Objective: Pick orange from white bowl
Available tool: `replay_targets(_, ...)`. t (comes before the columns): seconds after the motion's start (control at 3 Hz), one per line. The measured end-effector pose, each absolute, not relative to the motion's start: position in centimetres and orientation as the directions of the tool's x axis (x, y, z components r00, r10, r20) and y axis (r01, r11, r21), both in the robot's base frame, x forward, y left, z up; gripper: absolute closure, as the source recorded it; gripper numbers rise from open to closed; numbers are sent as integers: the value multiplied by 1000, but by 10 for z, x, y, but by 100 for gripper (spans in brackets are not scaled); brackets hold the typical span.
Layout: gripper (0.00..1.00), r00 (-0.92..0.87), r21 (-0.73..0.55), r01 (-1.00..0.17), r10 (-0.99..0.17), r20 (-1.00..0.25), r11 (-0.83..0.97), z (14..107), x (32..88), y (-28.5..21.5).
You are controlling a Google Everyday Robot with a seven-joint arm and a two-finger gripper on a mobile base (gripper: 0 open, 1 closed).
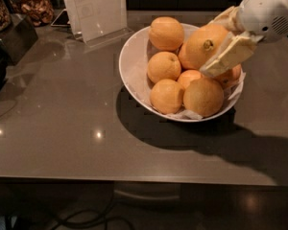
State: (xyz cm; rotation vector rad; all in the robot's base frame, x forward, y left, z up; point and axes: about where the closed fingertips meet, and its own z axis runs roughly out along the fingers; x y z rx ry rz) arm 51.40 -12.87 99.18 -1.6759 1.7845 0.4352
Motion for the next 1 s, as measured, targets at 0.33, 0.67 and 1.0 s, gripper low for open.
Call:
replay_targets(0.33, 100, 45, -195, -970, -677, -735, 148, 1011, 477, -147)
replay_targets(0.67, 100, 30, -145, -978, -590, -807, 148, 1008, 452, -162)
replay_targets(1.0, 100, 33, -149, -977, -585, -811, 152, 1012, 451, -160)
